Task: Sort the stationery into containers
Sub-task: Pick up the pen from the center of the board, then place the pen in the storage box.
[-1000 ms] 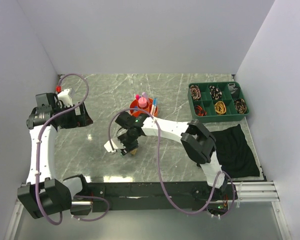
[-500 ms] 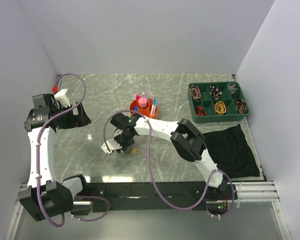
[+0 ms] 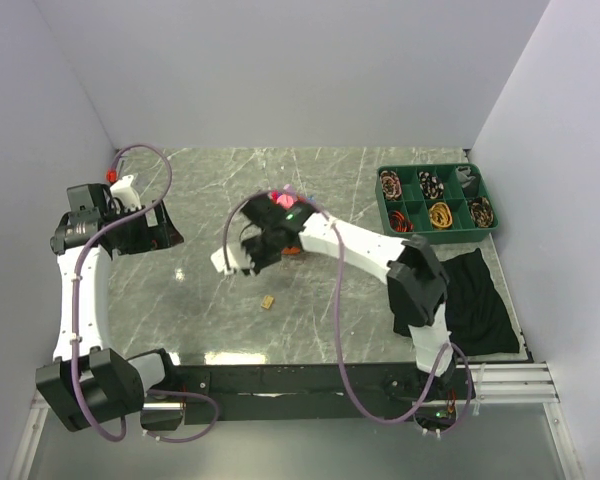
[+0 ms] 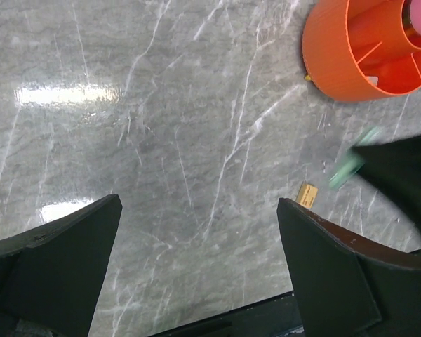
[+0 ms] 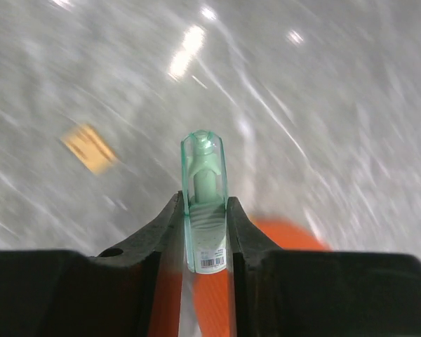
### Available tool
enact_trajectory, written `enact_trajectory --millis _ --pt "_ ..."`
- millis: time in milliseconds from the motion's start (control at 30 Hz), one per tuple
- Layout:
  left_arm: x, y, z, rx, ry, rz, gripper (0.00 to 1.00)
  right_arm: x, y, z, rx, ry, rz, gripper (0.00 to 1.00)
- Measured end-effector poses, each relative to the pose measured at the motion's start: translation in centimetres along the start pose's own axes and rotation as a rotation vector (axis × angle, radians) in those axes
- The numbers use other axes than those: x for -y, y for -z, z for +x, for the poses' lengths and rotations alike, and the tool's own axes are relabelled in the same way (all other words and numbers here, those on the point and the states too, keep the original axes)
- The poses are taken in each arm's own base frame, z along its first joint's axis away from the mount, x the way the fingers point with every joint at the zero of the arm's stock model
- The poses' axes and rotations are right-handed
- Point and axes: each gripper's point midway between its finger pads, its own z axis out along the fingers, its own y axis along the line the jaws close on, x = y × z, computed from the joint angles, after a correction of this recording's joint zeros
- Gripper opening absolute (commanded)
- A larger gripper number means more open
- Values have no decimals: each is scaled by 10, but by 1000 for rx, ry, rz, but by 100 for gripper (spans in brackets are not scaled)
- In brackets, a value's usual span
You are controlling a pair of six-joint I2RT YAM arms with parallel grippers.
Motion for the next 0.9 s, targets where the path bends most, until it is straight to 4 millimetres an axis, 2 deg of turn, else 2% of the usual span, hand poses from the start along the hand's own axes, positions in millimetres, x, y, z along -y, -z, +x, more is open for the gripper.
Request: enact_trajectory --millis 100,167,300,400,433,567,633,900 --pt "-2 -3 -4 2 1 -1 99 26 26 19 -28 -60 87 0" --pt "-2 -4 -8 12 4 -1 100 40 38 39 -56 -108 137 0" --pt "-2 -4 -16 35 11 -3 100 56 56 77 -112 -191 198 0" --pt "-3 -4 -16 37 21 -5 99 58 60 97 -145 -236 211 4" --pt "-3 -3 -17 38 23 -6 99 58 59 100 -151 -242 211 6" --pt "-5 -3 -17 39 28 -9 100 55 51 105 -167 -261 198 34" --pt "-5 -3 -17 40 29 -10 99 54 50 104 -171 -274 199 41" --pt "-5 -3 -17 41 30 -9 100 54 46 93 -163 -305 213 50"
